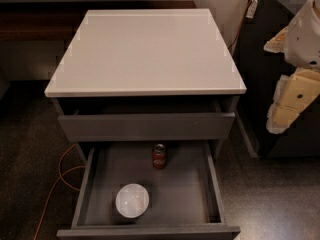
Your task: Close middle drawer
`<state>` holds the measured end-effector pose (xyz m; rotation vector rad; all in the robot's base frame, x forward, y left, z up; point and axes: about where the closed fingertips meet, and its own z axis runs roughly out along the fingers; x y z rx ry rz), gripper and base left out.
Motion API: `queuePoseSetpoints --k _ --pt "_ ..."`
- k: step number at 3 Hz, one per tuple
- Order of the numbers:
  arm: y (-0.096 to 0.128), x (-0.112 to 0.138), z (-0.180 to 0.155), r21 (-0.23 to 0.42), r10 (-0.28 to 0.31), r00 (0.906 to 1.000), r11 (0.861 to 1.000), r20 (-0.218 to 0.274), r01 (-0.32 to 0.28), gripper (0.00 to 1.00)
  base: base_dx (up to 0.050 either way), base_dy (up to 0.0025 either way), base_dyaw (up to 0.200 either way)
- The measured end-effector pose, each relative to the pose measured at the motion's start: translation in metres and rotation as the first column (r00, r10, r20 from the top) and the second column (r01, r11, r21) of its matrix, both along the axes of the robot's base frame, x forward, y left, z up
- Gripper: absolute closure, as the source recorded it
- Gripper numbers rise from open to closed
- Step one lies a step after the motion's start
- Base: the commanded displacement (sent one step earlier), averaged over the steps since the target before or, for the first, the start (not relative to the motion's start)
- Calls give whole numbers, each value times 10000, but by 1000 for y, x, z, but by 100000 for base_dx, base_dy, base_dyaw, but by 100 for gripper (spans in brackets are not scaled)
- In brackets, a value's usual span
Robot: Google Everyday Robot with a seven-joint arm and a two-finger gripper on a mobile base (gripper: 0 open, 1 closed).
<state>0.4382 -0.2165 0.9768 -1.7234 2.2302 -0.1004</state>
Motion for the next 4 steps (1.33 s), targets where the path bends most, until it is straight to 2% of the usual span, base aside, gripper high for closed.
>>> queuePoseSetpoints --k 2,3,4 --pt "0 0 0 0 0 10000 10000 0 0 0 -5001 3 -25" --pt "1 1 1 83 91 9999 9999 46 -91 0 0 0 0" --pt "19 -1 -20 1086 665 9974 9921 -292 -630 0 0 0 0"
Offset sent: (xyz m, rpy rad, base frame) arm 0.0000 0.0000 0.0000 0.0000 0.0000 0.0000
